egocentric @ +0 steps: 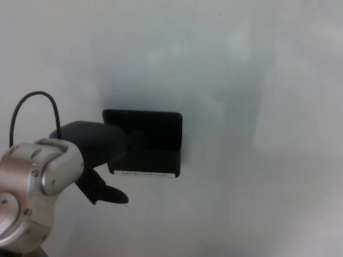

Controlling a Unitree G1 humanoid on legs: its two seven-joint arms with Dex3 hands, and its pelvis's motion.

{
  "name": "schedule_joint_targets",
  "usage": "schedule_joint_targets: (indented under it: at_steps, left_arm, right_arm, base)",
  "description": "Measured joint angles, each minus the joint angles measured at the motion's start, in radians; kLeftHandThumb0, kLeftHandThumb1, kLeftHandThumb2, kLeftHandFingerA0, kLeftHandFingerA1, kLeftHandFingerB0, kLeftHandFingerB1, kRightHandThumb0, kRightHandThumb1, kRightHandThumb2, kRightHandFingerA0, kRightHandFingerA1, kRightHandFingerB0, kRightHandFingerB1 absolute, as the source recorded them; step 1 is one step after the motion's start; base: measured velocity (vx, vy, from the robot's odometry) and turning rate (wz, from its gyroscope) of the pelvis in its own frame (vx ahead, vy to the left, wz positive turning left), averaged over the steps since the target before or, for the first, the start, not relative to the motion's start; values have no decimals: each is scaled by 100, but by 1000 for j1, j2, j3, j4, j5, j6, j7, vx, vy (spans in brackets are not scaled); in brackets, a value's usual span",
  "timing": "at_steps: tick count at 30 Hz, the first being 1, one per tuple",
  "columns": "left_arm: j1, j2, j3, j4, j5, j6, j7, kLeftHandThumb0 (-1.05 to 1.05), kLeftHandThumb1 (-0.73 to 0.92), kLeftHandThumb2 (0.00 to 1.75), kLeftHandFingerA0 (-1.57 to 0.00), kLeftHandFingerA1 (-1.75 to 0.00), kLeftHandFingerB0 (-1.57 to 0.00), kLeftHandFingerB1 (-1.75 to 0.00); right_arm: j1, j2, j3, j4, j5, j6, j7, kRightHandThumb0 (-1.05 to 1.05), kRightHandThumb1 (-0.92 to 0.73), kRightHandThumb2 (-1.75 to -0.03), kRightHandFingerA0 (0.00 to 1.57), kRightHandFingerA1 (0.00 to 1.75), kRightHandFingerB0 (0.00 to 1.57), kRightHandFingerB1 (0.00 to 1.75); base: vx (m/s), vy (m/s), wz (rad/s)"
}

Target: A magnetic marker holder is on the left hand side of the white board, the robot put the index and middle finger into the opening of the container and pull off the magnetic holder and hand it to a human on the left hand side.

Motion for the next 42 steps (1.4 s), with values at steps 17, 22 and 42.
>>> schedule_joint_targets:
  at_steps: [17,22,42]
  left_arm:
    - [-43,-19,11,173,-51,-22,2,-72,54,57,-44,-37,-27,-30]
    - [2,-39,-11,193,-38,-23,45,-80,47,80,-49,-48,-22,-38]
    - [154,-183,-61,328,36,-98,383,-23,59,80,-79,-125,-82,-86]
  right_arm:
    - [2,0,1,0,-5,-6,0,-63,-72,-63,83,50,67,44]
    - [2,-1,5,-3,-12,-6,-4,-63,-72,-63,82,50,67,44]
    - [8,-5,16,-11,-18,-5,-7,-63,-71,-63,85,51,70,44]
  base:
    - [0,0,0]
    - [0,0,0]
    - [0,0,0]
